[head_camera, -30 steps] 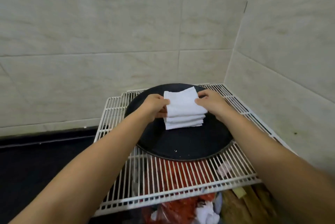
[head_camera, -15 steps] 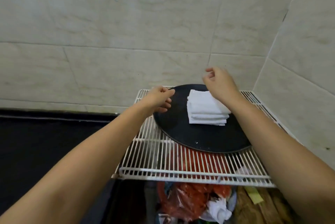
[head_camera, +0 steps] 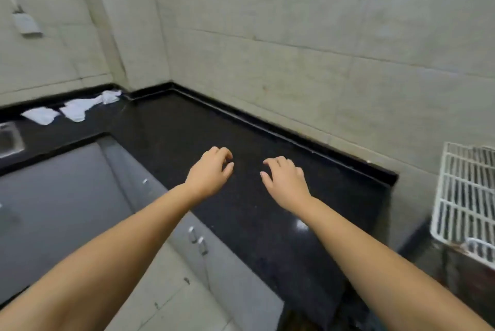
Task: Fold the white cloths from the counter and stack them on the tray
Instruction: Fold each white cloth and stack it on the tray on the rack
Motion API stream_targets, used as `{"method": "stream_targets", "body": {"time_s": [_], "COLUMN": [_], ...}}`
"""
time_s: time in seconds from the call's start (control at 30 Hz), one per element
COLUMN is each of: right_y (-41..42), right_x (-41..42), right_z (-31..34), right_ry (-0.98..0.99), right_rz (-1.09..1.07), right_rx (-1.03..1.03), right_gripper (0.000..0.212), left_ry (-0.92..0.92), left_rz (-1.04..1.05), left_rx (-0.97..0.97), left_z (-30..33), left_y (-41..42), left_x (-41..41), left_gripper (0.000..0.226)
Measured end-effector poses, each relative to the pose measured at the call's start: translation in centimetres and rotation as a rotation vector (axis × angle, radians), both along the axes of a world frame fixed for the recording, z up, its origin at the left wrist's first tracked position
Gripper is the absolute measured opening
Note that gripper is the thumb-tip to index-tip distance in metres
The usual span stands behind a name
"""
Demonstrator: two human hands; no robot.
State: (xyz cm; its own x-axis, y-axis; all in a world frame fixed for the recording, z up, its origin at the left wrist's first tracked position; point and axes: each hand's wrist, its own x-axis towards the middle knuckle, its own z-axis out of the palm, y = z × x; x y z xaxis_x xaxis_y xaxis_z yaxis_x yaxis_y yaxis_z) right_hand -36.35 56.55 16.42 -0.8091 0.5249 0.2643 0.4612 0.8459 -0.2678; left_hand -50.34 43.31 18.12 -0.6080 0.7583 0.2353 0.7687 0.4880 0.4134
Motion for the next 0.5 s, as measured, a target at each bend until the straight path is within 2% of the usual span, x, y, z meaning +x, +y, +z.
{"method": "stream_targets", "body": {"time_s": [0.27,0.5], "right_y": [-12.3,-15.5], "right_x": [-14.4,-25.9], "right_z": [-6.8,-9.2], "right_ry": [-0.227,-0.319], "right_rz": [0.246,0.392], "right_rx": [-0.04,-0.053], "right_gripper": [0.042,0.041], "left_ry": [-0.125,-0.192], "left_rz": [0.327,0.446], "left_rx": [-0.143,-0.179], "left_z": [-7.0,-10.1], "left_y": [-15.7,-19.6], "left_x": [-11.1,-20.0], "left_gripper": [0.03,0.032]}}
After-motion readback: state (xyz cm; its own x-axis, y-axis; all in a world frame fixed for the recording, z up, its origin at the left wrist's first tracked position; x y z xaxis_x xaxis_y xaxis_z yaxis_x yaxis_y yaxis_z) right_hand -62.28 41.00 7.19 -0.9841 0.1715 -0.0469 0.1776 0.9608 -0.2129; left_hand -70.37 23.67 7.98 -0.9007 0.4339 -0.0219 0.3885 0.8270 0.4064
